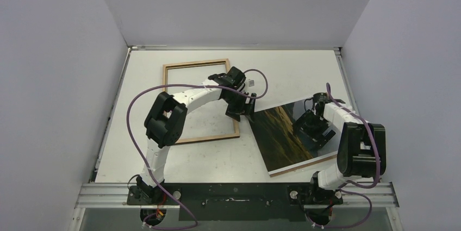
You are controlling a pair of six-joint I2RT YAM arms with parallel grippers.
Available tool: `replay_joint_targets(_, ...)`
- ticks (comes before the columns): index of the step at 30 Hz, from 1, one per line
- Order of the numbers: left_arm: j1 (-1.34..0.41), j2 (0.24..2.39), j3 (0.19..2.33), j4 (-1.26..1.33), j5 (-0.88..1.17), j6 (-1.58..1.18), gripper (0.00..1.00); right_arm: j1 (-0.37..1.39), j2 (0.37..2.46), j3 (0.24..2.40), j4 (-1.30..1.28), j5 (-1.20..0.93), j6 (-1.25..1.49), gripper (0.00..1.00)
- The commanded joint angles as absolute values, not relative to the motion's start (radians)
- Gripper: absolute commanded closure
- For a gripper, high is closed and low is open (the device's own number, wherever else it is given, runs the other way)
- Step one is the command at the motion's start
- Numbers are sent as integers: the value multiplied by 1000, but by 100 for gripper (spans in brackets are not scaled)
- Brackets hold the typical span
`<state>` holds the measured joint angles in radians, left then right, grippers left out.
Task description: Put the photo into the frame
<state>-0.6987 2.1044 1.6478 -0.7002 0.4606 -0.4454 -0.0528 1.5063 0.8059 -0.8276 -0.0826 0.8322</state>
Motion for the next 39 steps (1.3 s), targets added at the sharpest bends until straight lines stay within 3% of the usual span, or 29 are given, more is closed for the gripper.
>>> replay_joint_targets(1,-701,2113,1705,-722,427,-414,30,-64,1575,819,-587,-164,868,3)
replay_joint_targets(12,-701,2109,1691,-742,380,-419,30,-67,1641,856,-364,-269,861,4)
replay_joint_targets(20,-698,2114,1712,-643,435,-481,47,-66,1608,881,-405,-246,826,8)
replay_joint_targets(31,-698,2198,1705,-542,467,-657,56,-66,1595,831,-418,-206,821,12)
replay_joint_targets(39,-698,2198,1652,-529,370,-745,59,-66,1586,824,-422,-193,825,14)
